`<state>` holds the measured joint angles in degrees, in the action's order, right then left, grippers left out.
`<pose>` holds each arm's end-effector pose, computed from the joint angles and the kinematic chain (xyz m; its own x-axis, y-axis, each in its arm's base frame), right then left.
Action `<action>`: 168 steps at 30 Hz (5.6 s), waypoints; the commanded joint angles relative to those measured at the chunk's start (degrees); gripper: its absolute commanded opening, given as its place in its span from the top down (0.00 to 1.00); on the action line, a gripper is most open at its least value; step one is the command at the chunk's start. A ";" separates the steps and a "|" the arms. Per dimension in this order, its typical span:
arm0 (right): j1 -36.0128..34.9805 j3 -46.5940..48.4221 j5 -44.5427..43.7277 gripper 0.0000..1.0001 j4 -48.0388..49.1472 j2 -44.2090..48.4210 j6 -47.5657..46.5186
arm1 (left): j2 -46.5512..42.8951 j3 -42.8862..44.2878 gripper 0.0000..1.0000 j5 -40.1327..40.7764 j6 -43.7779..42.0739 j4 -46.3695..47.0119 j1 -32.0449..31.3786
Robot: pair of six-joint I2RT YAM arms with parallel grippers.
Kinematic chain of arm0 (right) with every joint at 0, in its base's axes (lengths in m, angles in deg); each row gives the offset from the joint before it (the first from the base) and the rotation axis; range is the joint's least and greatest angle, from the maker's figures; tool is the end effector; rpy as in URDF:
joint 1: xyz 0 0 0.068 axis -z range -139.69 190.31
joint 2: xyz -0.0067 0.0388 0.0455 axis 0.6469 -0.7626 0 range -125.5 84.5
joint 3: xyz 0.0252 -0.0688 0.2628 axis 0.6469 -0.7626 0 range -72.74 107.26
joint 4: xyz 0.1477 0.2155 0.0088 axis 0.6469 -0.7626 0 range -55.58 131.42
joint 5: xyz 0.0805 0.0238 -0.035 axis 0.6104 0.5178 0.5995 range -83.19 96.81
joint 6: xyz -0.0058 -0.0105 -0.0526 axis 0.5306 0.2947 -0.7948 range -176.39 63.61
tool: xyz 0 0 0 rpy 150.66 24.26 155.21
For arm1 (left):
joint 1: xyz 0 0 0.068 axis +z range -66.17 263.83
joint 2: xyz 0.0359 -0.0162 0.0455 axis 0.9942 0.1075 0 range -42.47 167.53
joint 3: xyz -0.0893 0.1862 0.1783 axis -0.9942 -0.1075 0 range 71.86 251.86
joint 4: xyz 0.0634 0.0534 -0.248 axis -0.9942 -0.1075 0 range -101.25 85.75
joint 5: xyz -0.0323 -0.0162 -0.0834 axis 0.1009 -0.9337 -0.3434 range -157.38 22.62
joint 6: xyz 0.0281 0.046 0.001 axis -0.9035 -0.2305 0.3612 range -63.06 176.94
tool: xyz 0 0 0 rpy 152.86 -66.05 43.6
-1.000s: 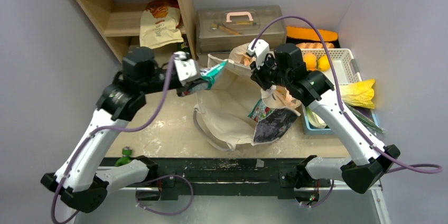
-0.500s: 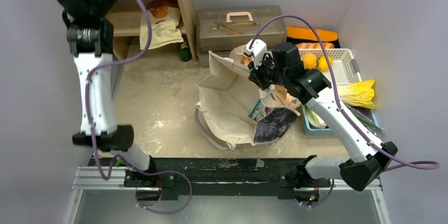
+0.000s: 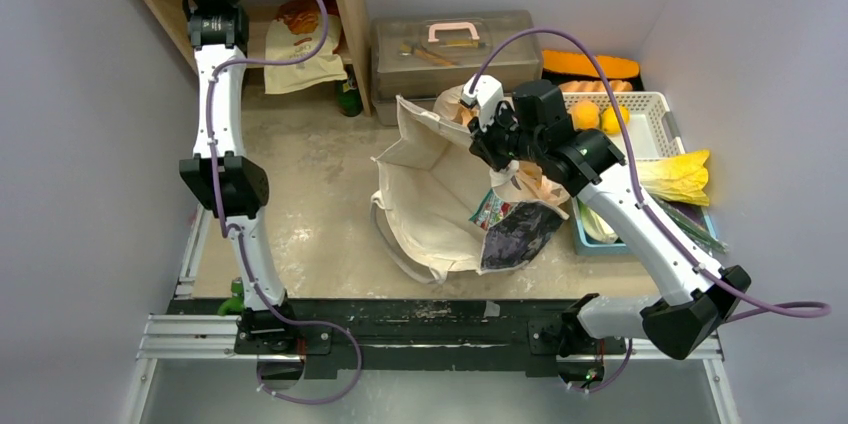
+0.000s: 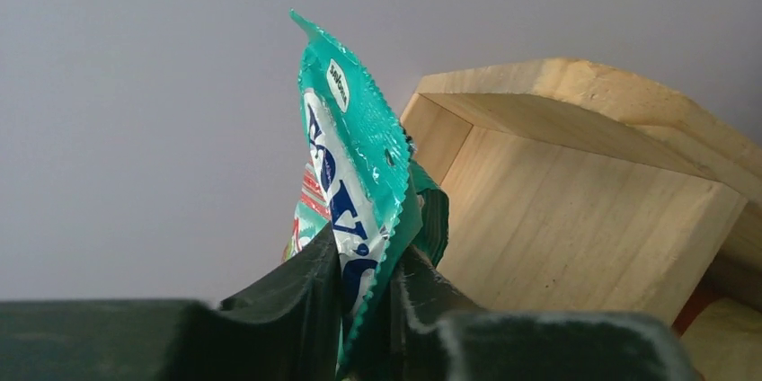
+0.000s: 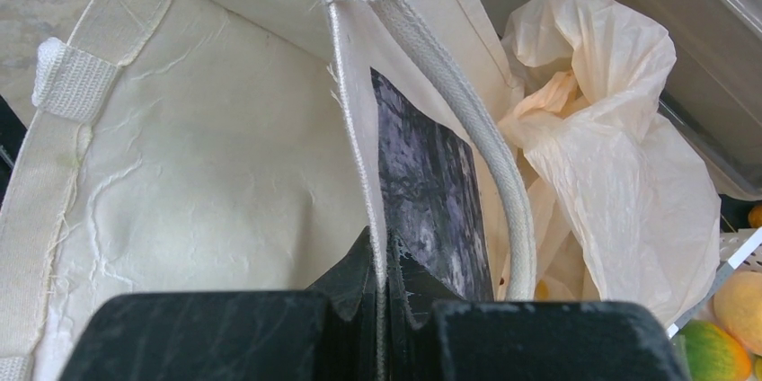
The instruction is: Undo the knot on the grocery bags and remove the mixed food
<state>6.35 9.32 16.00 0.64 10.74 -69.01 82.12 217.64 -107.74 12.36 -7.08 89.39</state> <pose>0.2225 0.1567 0.4030 -0.2896 -0.4551 -0.8421 -0.7445 0.6600 -0.1007 0.4726 0.0229 0.5072 0.6008 0.5959 -0.5329 0.1632 0.5612 0.8114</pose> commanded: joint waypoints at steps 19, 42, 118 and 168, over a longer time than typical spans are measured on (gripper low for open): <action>0.27 3.42 1.44 1.00 -0.28 -1.51 1.02 | -12.41 -8.99 0.44 -12.13 23.34 3.74 1.84; 0.28 3.22 0.75 1.00 -0.10 -1.31 1.02 | -6.92 -5.72 0.71 6.11 31.43 -7.03 2.61; -9.55 -9.41 -7.43 1.00 27.25 2.75 18.58 | -37.39 -93.37 0.32 34.71 58.24 13.20 -55.07; -5.72 -11.65 -11.96 1.00 24.44 6.35 15.70 | -46.92 -103.14 1.00 26.61 57.64 26.66 -55.79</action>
<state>-1.54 -3.12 4.19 24.69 15.18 -53.53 46.47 115.24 -78.01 75.81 20.09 33.64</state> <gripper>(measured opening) 0.005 0.070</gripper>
